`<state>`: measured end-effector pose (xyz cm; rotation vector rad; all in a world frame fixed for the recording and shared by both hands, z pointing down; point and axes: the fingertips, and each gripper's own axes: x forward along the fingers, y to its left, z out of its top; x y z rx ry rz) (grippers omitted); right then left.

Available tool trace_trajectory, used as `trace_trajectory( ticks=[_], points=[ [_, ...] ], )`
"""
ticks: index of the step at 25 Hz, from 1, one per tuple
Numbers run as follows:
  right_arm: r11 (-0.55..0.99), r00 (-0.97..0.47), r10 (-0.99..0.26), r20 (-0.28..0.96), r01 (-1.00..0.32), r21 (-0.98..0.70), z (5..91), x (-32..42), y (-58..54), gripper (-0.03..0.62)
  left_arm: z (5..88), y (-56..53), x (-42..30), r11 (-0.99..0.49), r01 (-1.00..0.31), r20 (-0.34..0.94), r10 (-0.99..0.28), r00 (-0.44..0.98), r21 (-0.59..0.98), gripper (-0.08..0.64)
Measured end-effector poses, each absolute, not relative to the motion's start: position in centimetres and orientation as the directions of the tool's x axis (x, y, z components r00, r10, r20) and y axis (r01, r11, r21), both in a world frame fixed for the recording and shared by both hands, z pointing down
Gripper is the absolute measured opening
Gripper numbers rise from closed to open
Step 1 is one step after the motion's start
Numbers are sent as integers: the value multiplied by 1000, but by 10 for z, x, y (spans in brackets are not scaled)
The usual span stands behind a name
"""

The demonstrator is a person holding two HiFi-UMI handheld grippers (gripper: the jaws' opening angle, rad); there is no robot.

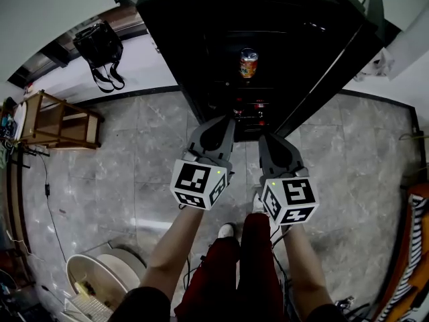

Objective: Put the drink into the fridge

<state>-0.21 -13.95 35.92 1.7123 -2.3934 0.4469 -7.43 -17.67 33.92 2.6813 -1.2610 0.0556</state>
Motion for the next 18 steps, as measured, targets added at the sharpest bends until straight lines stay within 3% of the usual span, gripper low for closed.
trace_trajectory(
  ticks=[18],
  points=[
    [287, -305, -916, 262, -952, -104, 283, -8, -89, 18, 268, -116, -105, -651, -742, 94, -738, 668, 162, 9]
  ],
)
